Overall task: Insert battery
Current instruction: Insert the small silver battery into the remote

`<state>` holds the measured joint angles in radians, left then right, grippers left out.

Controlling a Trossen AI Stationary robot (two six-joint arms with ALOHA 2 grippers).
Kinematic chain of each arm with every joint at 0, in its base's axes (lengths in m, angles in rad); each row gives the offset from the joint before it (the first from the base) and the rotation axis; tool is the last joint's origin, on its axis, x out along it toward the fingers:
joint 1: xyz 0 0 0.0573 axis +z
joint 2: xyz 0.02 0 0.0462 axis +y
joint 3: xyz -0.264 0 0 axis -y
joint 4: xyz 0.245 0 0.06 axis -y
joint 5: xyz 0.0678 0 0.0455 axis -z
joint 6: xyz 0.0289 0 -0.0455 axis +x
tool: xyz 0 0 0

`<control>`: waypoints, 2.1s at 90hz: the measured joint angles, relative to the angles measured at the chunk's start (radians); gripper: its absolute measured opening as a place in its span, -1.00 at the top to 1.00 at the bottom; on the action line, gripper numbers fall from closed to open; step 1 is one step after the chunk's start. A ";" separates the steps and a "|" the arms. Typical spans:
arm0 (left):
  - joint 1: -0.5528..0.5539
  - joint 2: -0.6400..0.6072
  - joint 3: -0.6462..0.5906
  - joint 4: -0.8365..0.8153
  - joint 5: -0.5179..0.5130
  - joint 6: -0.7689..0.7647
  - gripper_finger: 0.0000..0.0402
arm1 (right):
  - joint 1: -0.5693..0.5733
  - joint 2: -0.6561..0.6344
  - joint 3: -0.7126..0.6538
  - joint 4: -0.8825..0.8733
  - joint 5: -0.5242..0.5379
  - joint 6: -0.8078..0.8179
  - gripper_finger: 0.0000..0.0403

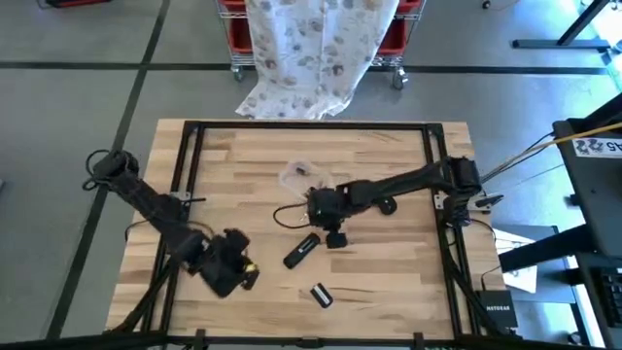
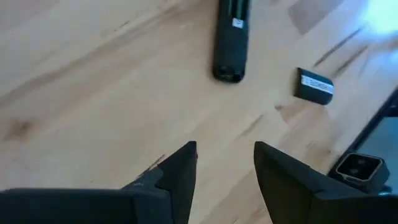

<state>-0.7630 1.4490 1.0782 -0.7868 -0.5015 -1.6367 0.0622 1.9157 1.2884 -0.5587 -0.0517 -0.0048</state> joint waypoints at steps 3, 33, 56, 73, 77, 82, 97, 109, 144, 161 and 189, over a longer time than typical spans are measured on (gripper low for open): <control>-0.025 0.000 0.000 -0.005 -0.029 -0.021 0.30 | -0.002 0.015 0.000 0.017 0.010 0.050 1.00; -0.092 0.000 0.000 -0.061 -0.094 -0.199 0.30 | -0.134 0.065 0.000 0.071 0.042 0.257 1.00; 0.005 0.000 0.000 -0.069 -0.153 -0.203 0.30 | -0.291 0.062 0.000 0.107 0.031 0.085 1.00; 0.088 0.000 0.000 -0.068 -0.149 -0.180 0.30 | -0.419 0.062 0.000 0.105 -0.196 -0.073 1.00; 0.103 0.000 0.000 -0.068 -0.145 -0.169 0.30 | -0.443 0.061 0.000 0.091 -0.285 -0.113 1.00; 0.119 0.000 0.000 -0.069 -0.138 -0.159 0.30 | -0.463 0.061 0.000 0.053 -0.392 -0.163 1.00; 0.156 -0.010 0.000 -0.087 -0.131 -0.077 0.30 | -0.451 0.053 0.000 -0.115 -0.590 -0.332 1.00; 0.176 -0.031 0.000 -0.135 -0.131 -0.054 0.30 | -0.359 0.039 0.000 -0.189 -0.628 -0.470 1.00; 0.187 -0.043 0.000 -0.166 -0.050 -0.007 0.30 | -0.178 0.039 0.000 0.178 -0.411 -0.504 0.69; 0.187 -0.044 0.000 -0.160 -0.003 0.017 0.30 | -0.207 0.049 0.000 0.218 -0.371 -0.505 0.21; 0.182 -0.044 0.000 -0.132 -0.003 0.020 0.30 | -0.190 0.118 0.001 0.264 -0.337 -0.567 0.20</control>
<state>-0.5808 1.4052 1.0786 -0.9190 -0.5043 -1.6164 -0.1283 2.0337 1.2896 -0.2946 -0.3884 -0.5721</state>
